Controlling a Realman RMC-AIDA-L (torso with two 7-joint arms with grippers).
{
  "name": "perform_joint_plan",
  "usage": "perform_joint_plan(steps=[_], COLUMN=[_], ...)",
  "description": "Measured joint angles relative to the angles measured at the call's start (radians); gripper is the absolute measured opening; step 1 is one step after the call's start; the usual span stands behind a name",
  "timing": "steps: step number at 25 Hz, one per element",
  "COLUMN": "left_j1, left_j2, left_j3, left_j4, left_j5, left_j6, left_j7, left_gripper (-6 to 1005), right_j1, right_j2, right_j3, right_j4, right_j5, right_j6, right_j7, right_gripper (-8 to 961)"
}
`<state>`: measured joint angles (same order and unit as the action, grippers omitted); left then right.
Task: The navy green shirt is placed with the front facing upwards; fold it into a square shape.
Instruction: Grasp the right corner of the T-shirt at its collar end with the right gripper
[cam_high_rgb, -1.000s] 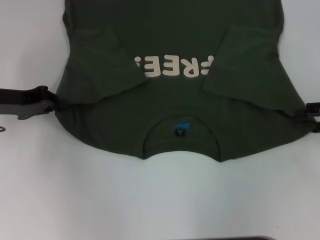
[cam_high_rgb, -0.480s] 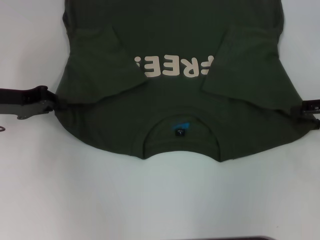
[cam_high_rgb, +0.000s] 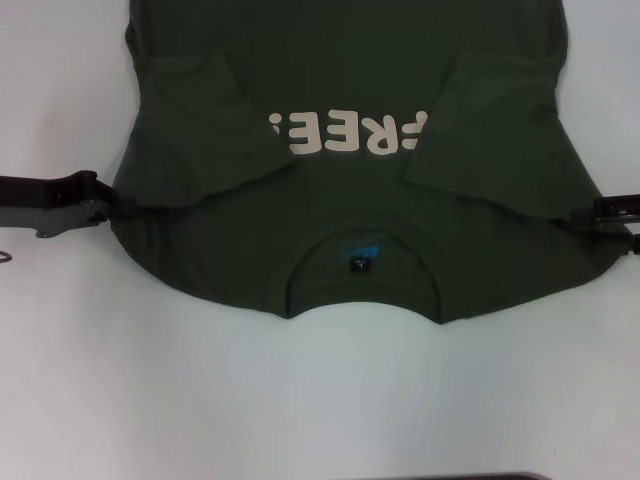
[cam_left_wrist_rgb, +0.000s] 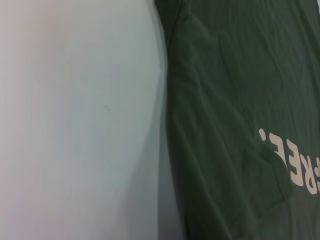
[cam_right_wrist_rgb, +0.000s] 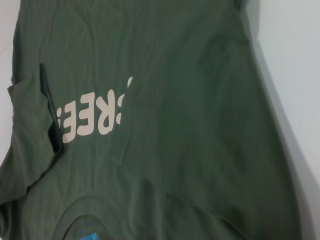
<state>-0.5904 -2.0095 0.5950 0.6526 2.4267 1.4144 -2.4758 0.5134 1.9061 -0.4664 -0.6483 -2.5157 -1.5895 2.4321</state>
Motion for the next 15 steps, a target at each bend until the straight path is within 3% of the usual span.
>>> perform_joint_plan(steps=[12, 15], left_j1=[0.001, 0.001], left_j2=[-0.004, -0.004], left_j3=[-0.001, -0.002], left_j4=[0.002, 0.003], left_j5=[0.0, 0.0], left_j6=[0.002, 0.003], left_j7=[0.0, 0.0], left_gripper=[3, 3], right_j1=[0.004, 0.004], right_j2=[0.008, 0.009], right_j3=[0.007, 0.002], right_j4=[0.002, 0.002], right_j5=[0.001, -0.002], right_j6=[0.013, 0.023], right_j7=[0.014, 0.013], right_gripper=[927, 842])
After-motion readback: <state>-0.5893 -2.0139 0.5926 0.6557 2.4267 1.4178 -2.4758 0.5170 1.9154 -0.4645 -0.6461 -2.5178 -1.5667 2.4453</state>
